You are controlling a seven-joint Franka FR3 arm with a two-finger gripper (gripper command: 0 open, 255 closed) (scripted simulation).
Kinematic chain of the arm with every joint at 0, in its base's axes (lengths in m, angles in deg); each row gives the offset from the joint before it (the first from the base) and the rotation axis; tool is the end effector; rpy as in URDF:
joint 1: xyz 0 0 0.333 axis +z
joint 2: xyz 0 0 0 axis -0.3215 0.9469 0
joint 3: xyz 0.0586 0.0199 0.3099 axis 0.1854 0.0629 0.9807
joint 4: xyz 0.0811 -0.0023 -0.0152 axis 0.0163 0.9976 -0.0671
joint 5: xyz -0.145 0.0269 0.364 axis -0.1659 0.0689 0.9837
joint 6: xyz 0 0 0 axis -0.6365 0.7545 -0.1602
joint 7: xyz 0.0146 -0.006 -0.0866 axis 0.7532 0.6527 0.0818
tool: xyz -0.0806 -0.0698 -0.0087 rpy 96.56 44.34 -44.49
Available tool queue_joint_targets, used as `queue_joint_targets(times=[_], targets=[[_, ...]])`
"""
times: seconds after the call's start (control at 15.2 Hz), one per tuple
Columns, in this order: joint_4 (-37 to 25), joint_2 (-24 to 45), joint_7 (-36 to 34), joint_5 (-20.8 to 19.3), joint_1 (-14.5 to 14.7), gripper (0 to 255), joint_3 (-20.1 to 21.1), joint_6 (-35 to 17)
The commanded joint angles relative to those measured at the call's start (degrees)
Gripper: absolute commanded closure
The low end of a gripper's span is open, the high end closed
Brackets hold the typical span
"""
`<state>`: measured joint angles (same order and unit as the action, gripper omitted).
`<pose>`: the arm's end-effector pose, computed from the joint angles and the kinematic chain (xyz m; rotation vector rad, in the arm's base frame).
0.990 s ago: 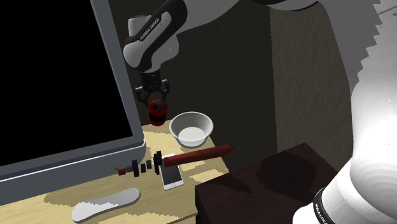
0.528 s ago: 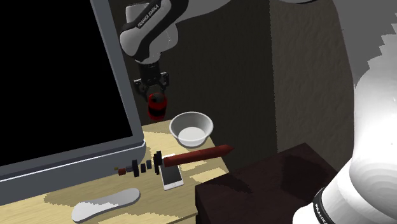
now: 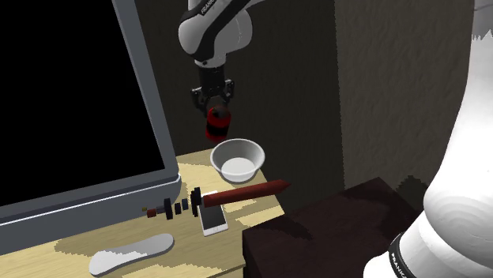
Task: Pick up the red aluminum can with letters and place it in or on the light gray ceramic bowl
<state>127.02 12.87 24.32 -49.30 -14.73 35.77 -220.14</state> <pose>0.6032 0.2014 0.2990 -3.1214 -0.3218 -0.0075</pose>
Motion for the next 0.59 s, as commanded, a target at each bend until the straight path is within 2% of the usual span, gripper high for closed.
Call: queue_joint_targets(times=[0.0, 0.2, 0.53], targets=[[3.8, -3.3, 2.3, 1.0, -2.0, 255, 0.0, -0.7], [8.0, -7.2, 5.9, 2.4, -4.6, 255, -0.4, -1.3], [8.9, -4.7, 5.2, 1.5, -4.3, 255, -0.8, -4.5]])
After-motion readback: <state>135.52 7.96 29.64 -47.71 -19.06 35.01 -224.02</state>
